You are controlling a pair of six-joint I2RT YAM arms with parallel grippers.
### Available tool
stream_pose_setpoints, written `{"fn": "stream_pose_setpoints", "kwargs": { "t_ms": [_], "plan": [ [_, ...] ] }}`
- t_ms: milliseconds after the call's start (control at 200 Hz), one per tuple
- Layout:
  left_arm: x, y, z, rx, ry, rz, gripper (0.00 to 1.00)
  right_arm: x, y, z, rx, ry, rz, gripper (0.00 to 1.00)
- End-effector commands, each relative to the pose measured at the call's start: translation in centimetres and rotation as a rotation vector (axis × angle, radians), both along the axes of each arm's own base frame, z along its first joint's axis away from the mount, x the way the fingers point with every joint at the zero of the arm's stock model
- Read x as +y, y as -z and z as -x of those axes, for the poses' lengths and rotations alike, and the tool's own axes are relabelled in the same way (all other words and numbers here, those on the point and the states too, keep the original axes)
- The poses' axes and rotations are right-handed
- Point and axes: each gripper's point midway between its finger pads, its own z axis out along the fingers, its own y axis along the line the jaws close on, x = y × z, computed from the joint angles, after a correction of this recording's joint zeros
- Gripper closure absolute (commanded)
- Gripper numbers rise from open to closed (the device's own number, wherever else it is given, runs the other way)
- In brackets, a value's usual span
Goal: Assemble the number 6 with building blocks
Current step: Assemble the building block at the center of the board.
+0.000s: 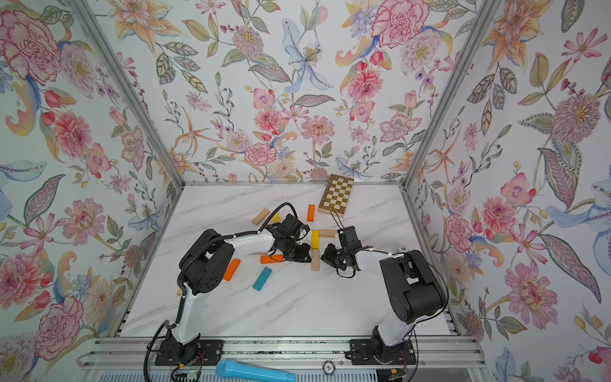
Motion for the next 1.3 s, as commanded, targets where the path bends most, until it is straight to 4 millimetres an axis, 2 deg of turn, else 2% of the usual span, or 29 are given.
{"fn": "stream_pose_setpoints", "kwargs": {
  "t_ms": [0,220,415,560,655,776,1056,1166,1296],
  "plan": [
    [0.9,-0.2,-0.5,-0.020,-0.012,-0.028,1.00,-1.4,0.6,0.7,0.018,0.011,0.059,0.83],
    [3.6,-2.7,-2.0,-0.082,-0.086,-0.032,0.99,-2.4,-1.1,0.6,-0.071,-0.028,0.146,0.82],
    [6.0,-4.8,-2.6,-0.125,-0.114,-0.048,0.89,-2.0,-1.9,2.8,-0.142,-0.101,0.219,0.78],
    [7.2,-7.0,-3.4,-0.168,-0.134,-0.036,0.78,-1.3,-2.3,5.0,-0.302,-0.179,0.311,0.65],
    [8.0,-8.8,-4.2,-0.195,-0.149,-0.029,0.60,-0.3,-2.5,6.3,-0.384,-0.219,0.328,0.62],
    [9.1,-11.2,-5.0,-0.254,-0.154,-0.039,0.49,-0.6,-2.2,7.2,-0.445,-0.228,0.375,0.60],
    [12.4,-16.6,-6.4,-0.365,-0.191,-0.033,0.39,-0.1,-0.6,7.8,-0.451,-0.252,0.391,0.61],
    [13.6,-17.6,-6.6,-0.388,-0.192,-0.038,0.37,0.0,0.0,8.0,-0.455,-0.262,0.392,0.62],
    [14.7,-17.6,-6.8,-0.401,-0.210,-0.036,0.36,0.0,0.9,7.9,-0.434,-0.272,0.413,0.63]
  ]
}}
